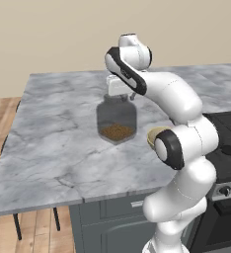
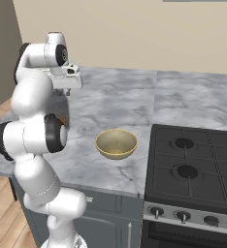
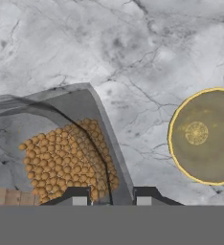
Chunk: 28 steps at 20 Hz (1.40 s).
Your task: Pick the jar and bowl and place them in the sink. Then turn on the water.
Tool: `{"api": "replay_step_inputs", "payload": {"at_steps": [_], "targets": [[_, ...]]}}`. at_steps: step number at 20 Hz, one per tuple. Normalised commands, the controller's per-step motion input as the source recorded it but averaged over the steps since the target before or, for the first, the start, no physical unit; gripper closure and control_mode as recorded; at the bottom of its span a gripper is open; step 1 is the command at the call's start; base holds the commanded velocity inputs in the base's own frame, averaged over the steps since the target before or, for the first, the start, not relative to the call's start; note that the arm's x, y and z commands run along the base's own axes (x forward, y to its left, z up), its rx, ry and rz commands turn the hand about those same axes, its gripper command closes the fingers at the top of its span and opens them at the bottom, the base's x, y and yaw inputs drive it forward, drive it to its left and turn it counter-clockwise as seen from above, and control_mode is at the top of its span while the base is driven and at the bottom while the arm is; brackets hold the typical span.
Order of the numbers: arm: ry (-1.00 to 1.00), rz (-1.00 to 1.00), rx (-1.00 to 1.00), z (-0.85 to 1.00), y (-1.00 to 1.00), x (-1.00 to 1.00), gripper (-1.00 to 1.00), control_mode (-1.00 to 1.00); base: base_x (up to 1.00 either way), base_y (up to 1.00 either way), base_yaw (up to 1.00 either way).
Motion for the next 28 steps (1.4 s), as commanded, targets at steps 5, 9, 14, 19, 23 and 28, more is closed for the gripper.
{"api": "replay_step_inputs", "payload": {"at_steps": [5, 9, 14, 19, 23, 28], "targets": [[0.02, -0.02, 0.00, 0.05, -0.41, -0.28, 1.00, -1.00, 0.00, 0.00, 0.00], [0.00, -0.03, 0.00, 0.00, -0.51, -0.39, 1.00, -1.00, 0.00, 0.00, 0.00], [0.00, -0.04, 0.00, 0.00, -0.44, -0.33, 1.00, -1.00, 0.00, 0.00, 0.00], [0.00, -0.02, 0.00, 0.05, -0.17, -0.29, 1.00, -1.00, 0.00, 0.00, 0.00], [-0.02, -0.01, 0.00, 0.05, -0.30, -0.36, 1.00, -1.00, 0.00, 0.00, 0.00], [-0.10, -0.01, 0.00, 0.01, -0.33, -0.41, 1.00, -1.00, 0.00, 0.00, 0.00]]}}
